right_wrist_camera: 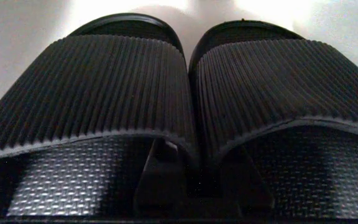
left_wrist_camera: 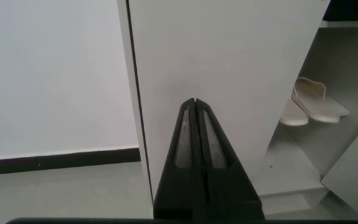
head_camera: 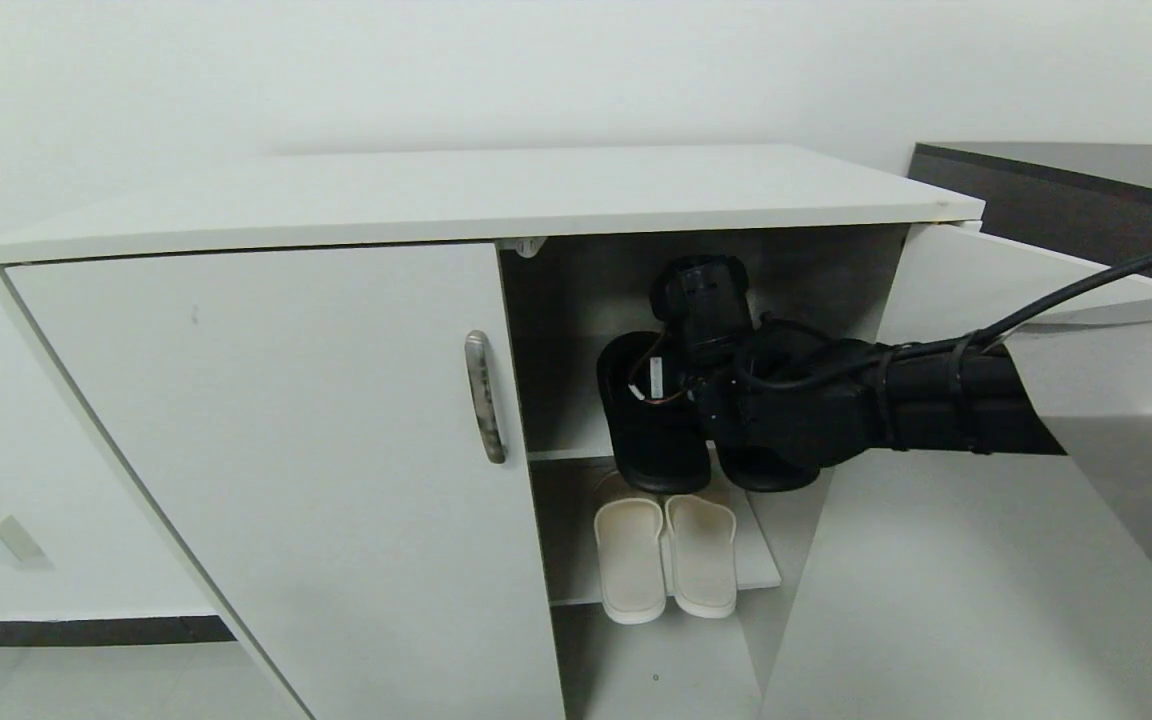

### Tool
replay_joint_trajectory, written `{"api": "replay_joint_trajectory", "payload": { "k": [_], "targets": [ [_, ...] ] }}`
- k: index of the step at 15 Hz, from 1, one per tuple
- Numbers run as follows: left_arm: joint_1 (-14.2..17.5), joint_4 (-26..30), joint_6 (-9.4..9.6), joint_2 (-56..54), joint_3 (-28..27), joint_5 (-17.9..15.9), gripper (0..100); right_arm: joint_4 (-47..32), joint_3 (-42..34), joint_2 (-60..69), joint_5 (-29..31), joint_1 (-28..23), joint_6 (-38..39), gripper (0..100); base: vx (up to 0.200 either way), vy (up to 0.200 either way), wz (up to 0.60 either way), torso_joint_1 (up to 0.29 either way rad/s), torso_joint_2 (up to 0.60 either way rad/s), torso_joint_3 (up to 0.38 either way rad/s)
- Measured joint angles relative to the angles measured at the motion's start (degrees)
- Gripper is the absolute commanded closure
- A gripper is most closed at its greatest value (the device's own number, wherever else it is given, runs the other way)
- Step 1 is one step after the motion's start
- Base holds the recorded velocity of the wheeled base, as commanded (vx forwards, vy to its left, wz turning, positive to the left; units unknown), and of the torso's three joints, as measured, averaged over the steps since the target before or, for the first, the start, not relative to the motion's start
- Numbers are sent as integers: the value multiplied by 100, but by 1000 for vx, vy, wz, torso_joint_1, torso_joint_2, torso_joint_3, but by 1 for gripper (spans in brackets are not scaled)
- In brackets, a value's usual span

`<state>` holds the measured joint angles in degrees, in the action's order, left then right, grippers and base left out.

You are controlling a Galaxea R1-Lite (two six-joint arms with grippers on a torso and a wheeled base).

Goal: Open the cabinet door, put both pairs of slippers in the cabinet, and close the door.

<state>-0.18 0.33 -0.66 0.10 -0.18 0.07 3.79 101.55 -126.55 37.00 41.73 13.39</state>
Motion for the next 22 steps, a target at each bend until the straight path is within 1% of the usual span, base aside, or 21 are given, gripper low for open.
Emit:
{"api": "replay_joint_trajectory", "payload": {
  "k": [5,7,10,15,16,22],
  "targets": [
    [2,2,0,0,2,6,100,-123,798,-460,11,-100,11,100,0,0,0,0,0,0],
    [2,0,0,0,2,6,100,-289,1083,-613,22,-118,2,100,0,0,0,0,0,0],
    [0,0,0,0,2,9,100,-414,1270,-730,22,-173,-34,100,0,0,0,0,0,0],
    [0,0,-2,0,2,9,100,-389,1306,-812,35,-246,-74,100,0,0,0,0,0,0],
    [0,2,-2,0,2,9,100,-386,1306,-818,35,-245,-74,0,0,0,0,0,0,0],
    [0,2,-12,0,2,9,100,-439,1306,-829,46,-221,-74,0,0,0,0,0,0,0]
  ]
}}
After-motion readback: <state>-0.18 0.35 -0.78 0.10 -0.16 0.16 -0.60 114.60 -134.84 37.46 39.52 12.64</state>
